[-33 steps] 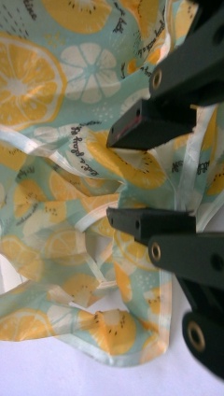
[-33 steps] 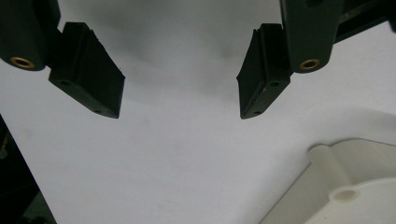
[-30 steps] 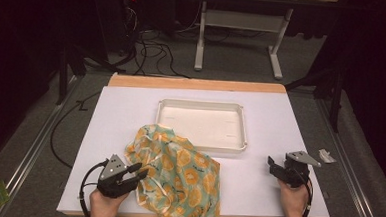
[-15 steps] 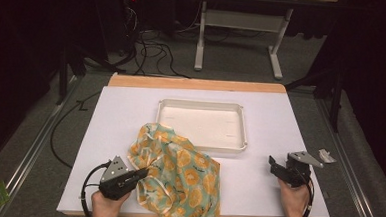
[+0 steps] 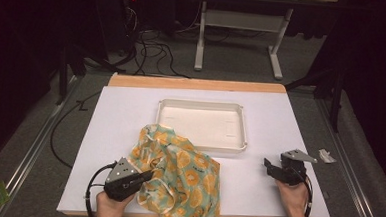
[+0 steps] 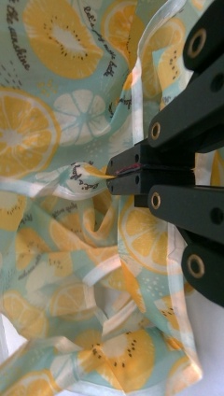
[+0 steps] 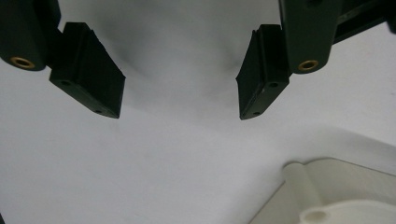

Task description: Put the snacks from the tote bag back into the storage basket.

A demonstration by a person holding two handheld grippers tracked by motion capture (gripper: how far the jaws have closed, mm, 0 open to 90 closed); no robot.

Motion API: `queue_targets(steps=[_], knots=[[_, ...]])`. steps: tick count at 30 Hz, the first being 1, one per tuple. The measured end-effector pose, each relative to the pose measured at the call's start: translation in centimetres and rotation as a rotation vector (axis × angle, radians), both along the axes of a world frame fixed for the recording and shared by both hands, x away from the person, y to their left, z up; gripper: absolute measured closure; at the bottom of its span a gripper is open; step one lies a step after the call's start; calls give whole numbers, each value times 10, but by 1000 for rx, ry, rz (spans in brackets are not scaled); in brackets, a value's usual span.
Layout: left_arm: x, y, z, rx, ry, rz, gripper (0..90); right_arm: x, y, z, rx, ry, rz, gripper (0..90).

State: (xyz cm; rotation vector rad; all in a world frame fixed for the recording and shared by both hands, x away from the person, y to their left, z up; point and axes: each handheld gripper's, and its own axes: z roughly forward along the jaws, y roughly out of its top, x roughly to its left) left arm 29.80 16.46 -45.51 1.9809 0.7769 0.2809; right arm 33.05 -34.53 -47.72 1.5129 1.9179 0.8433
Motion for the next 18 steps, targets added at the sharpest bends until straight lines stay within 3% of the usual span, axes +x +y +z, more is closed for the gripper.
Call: queue_targets(steps=[7,13,18], knots=[[0,-6,-1,-7,-5,-11,898,-7,3,7,31,-38,12,348],[1,-14,-5,-23,2,-23,898,-15,14,20,60,-84,79,371],[1,-16,-6,-24,5,-26,898,-17,26,26,84,-88,130,362]])
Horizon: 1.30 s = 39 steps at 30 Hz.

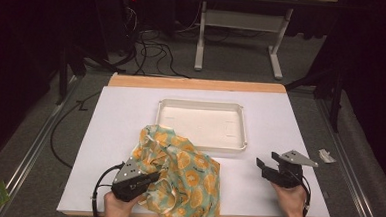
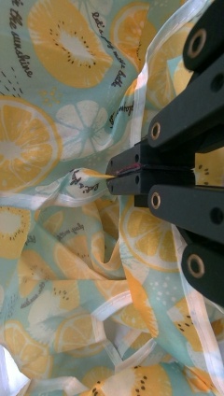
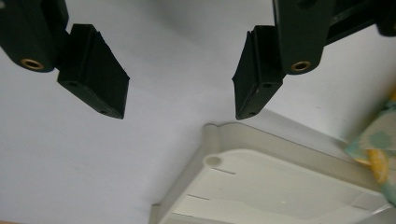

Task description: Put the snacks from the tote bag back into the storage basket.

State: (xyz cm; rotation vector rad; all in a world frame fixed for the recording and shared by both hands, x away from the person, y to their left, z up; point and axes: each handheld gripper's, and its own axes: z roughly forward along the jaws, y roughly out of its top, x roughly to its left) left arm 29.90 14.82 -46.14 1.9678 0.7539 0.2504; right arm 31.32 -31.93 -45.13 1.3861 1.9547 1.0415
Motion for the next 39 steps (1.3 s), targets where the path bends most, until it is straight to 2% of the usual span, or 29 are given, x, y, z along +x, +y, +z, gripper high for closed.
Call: queue_targets(steps=[7,11,13,17,31,39], knots=[[0,-2,0,5,2,-8,898,0,11,1,10,30,52,368],[1,-2,1,3,1,-7,898,-3,17,5,17,18,81,365],[1,-3,1,7,-2,-7,898,-6,22,7,22,25,94,366],[0,-5,0,7,-1,-11,899,-11,33,11,4,33,135,368],[-2,-7,1,10,-13,-13,899,-23,57,27,34,8,223,367],[-3,-5,6,3,-34,-7,899,-30,71,40,43,-2,278,366]])
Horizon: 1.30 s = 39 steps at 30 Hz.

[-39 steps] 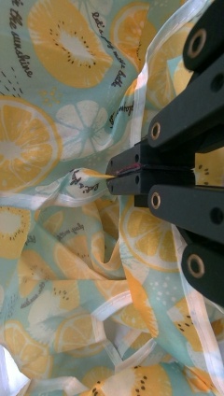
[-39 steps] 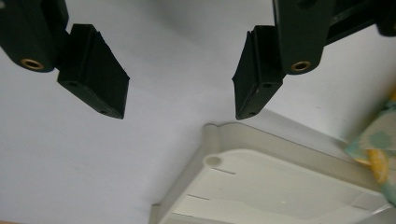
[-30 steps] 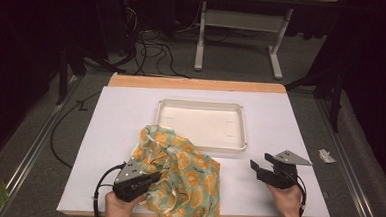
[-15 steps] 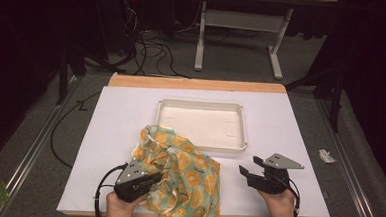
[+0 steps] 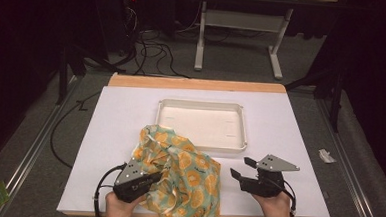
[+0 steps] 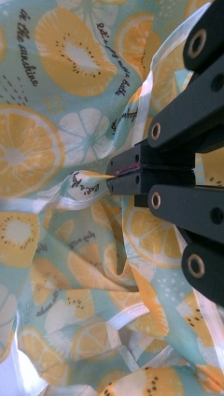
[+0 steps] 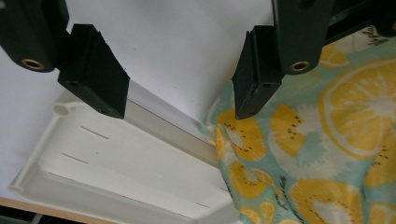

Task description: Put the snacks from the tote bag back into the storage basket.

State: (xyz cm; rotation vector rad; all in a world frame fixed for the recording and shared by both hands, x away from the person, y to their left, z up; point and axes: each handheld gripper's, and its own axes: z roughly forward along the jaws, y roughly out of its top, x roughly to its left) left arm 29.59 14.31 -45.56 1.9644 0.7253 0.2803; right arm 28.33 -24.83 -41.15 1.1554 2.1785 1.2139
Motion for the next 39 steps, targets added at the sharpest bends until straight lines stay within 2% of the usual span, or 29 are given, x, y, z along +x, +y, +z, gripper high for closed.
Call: queue_targets(steps=[6,13,17,23,27,31,39], knots=[[0,0,0,0,3,-2,899,0,6,4,20,2,21,361],[0,2,0,0,1,3,899,-5,24,17,31,-34,93,334],[0,3,-1,2,2,9,899,-4,31,19,24,-33,113,329],[-1,8,-2,1,5,19,899,-5,44,20,19,-30,157,310],[-2,10,-2,-2,0,27,899,-6,54,21,37,-19,184,293],[-2,10,-3,-5,6,29,899,-7,60,21,34,-28,204,286],[-2,11,-1,-2,-2,33,899,-5,67,15,10,-7,216,292]])
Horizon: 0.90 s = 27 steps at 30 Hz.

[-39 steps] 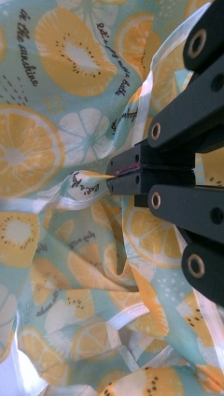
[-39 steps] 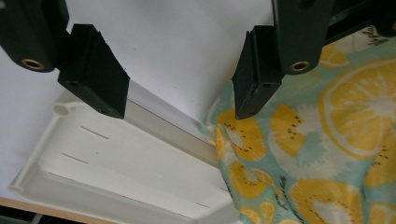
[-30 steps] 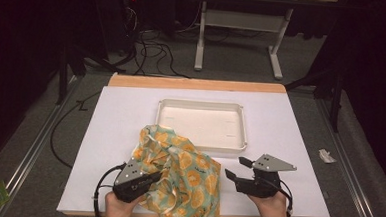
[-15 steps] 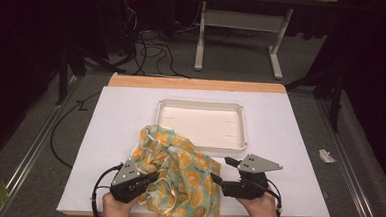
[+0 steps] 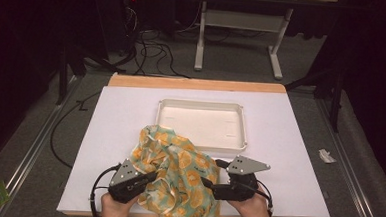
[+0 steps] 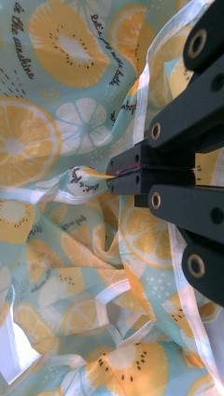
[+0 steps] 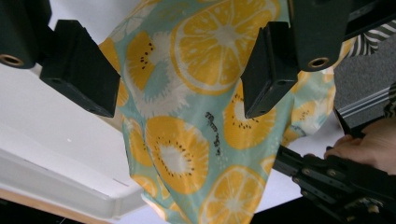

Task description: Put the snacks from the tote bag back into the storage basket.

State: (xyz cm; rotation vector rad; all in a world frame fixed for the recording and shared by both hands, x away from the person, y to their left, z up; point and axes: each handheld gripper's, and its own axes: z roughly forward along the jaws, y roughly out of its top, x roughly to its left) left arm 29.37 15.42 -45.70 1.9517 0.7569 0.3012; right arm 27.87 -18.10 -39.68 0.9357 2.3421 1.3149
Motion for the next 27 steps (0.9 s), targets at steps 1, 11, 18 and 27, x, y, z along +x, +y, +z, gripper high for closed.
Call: queue_targets(steps=[1,11,18,27], knots=[[0,0,0,0,-2,1,899,1,0,-2,-9,3,0,305],[-1,7,2,-3,-5,15,899,6,-6,-16,-65,19,12,705],[-1,13,3,-12,-7,34,899,9,-18,-21,-101,36,0,893],[-1,18,8,-24,-17,44,899,14,-41,-33,-93,62,-45,900]])
